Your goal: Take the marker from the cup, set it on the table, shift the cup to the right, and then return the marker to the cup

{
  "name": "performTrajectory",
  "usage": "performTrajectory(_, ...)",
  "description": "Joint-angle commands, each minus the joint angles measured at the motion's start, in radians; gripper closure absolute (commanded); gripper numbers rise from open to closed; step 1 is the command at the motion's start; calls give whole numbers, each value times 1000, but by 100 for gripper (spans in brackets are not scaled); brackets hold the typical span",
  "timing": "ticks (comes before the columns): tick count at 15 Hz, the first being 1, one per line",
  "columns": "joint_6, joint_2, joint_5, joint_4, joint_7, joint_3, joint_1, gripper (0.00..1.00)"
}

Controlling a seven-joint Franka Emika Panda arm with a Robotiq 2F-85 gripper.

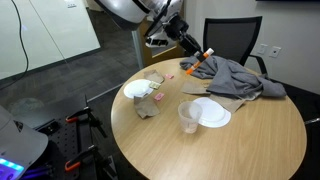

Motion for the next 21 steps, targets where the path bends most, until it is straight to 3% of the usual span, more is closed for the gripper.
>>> performTrajectory(1, -175, 6, -83, 13, 197, 84, -40, 95)
performTrajectory(10, -469, 64, -82, 31, 468, 205, -94, 95)
performTrajectory(15, -525, 114, -71, 50, 560, 227, -116, 95)
performTrajectory(21, -514, 174, -71, 76, 624, 231, -140, 95)
